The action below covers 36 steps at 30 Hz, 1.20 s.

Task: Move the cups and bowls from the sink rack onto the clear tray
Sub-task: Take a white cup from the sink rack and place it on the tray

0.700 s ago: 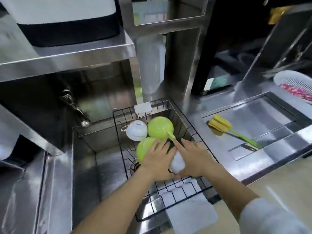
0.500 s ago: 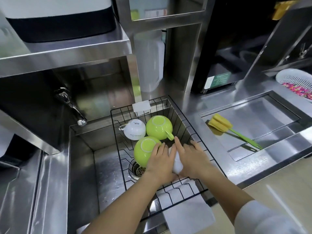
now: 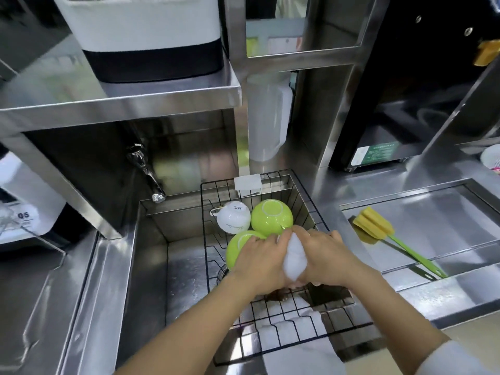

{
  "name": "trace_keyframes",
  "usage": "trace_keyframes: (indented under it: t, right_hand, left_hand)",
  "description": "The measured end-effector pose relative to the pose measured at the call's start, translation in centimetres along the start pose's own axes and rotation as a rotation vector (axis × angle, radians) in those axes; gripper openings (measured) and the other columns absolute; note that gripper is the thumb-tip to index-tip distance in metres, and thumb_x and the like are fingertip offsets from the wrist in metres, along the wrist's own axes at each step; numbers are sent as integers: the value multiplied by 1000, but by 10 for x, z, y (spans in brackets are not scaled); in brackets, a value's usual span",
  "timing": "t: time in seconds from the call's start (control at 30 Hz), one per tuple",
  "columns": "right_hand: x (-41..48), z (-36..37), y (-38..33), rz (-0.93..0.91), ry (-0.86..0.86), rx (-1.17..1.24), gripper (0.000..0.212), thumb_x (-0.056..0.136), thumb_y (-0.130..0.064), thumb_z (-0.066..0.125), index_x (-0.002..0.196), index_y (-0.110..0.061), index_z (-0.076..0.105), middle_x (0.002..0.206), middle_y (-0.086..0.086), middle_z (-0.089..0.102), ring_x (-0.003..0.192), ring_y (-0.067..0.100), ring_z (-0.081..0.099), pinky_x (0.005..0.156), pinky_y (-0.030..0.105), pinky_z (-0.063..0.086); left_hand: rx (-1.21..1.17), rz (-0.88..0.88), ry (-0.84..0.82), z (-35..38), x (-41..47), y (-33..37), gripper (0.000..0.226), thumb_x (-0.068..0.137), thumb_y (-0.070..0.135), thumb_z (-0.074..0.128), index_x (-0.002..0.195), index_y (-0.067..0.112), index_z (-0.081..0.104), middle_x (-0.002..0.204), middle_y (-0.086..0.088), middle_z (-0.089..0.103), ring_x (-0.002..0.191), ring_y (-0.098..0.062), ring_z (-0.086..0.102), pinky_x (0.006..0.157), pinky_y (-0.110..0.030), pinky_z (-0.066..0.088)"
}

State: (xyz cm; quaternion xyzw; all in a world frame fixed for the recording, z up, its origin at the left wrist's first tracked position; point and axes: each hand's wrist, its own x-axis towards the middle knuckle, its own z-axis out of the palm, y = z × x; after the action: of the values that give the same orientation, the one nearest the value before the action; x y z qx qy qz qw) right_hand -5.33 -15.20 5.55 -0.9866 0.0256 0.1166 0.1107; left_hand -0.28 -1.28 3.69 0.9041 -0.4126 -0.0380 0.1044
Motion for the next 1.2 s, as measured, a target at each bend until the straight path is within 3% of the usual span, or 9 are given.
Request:
trace_keyframes:
  t: [0.27,0.6,0.73,0.9,1.03,1.2]
  right_hand:
    - [10,-87,-52,-158,83,169,77,44,-47,75,112,-33,40,97,-8,62,89,17,59,69,39,54]
    - [-2,-167,-194,-394,271,102,70,47,-59,75,105,-36,42,98,-12,59,92,15,56,70,43,52]
    - [1,-173,-269,-498,326,44,74,54,-55,74,116,-37,40,106,-13,57,100,17,54,77,39,48]
    - [16,-166,-364,-613,312,42,81,56,-51,77,124,-37,36,116,-12,57,106,17,53,82,41,49]
    - [44,-147,-424,-642,234,11,78,59,-49,77,122,-32,35,112,-8,58,100,18,54,77,41,50]
    - [79,-114,-461,-627,67,41,86,50,-49,78,123,-37,35,113,-14,59,99,14,58,78,42,53]
  left_hand:
    - [86,-48,218,-109,-23,-23,96,61,61,70,136,19,26,118,-7,61,101,-31,59,81,-38,41]
    - [238,-104,492,-227,-113,-88,97,63,63,66,139,23,21,118,-1,60,101,-27,59,79,-38,40]
    - [294,-162,579,-256,-169,-130,97,62,64,67,137,23,23,118,-3,61,101,-29,59,76,-38,39]
    - [308,-271,600,-276,-235,-194,94,63,64,66,138,27,22,120,1,59,105,-24,57,79,-36,38]
    - [339,-382,571,-278,-272,-243,96,64,65,65,140,26,20,116,0,60,98,-26,59,81,-37,38]
    - [285,-518,421,-251,-287,-284,97,63,65,65,136,20,21,112,-5,62,102,-29,57,75,-35,31]
